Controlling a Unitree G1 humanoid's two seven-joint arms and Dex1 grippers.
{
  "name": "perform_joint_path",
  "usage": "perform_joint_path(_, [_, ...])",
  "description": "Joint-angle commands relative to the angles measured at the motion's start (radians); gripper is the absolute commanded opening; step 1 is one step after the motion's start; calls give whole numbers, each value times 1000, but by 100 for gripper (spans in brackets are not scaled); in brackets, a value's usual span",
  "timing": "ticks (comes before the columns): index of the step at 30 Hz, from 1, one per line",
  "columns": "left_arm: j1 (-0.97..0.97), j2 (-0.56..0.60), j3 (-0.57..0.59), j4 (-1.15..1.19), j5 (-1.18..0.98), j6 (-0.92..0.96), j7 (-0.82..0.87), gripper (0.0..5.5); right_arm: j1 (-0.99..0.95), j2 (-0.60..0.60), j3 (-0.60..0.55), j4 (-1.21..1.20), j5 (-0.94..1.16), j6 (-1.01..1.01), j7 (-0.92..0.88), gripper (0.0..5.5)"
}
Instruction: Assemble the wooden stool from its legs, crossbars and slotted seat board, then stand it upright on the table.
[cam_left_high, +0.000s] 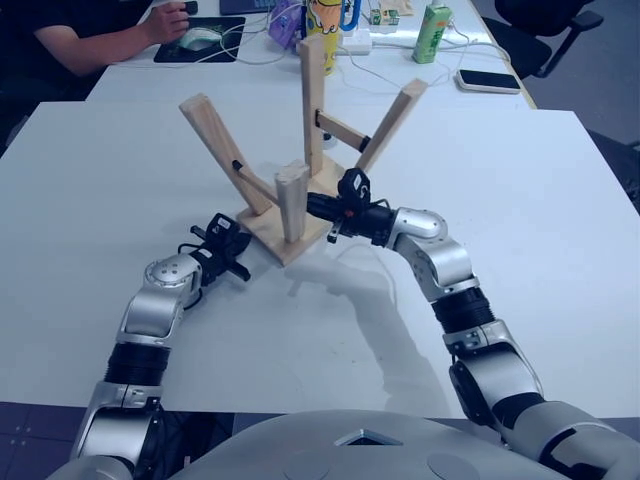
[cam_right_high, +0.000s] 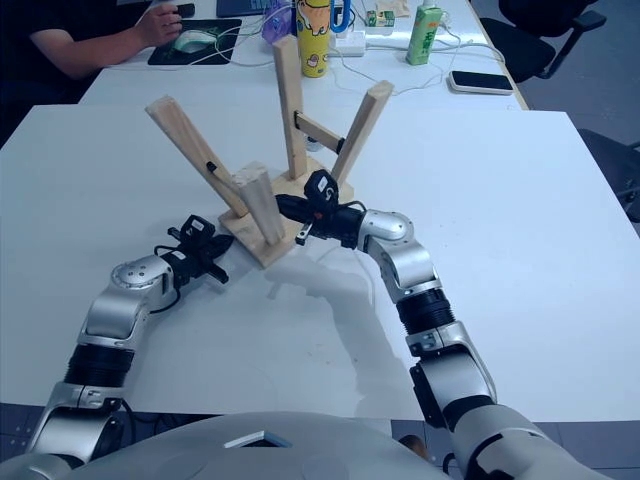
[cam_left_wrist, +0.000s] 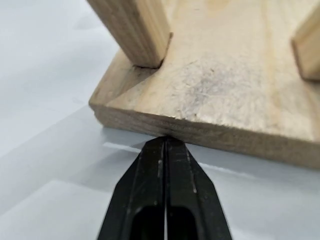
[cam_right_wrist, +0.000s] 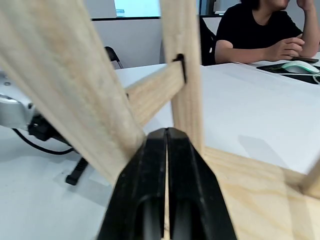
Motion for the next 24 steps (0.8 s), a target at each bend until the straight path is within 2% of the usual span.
perform_joint_path(1, [-29, -31, -28, 42, 17, -8, 16, 0, -12, 47, -5, 47, -58, -30, -95, 3])
perform_joint_path(6, [-49, -82, -42, 118, 24, -54, 49, 0, 34, 75, -20, 16, -62, -71, -139, 3])
perform_joint_path(11, [-62, -102, -26, 176, 24, -90, 70, 0, 93, 77, 52, -33, -69, -27, -93, 3])
perform_joint_path(17, [-125, -108, -24, 240, 32, -122, 74, 0, 66, 105, 56, 14, -132, -27, -196, 3])
perform_joint_path(20, [-118, -111, -29, 227, 39, -127, 82, 0, 118, 82, 23, -84, -120, 1, -225, 3])
perform_joint_path(24, [-55, -122, -20, 159, 52, -133, 133, 0, 253, 41, 0, -355, -38, 114, -220, 3])
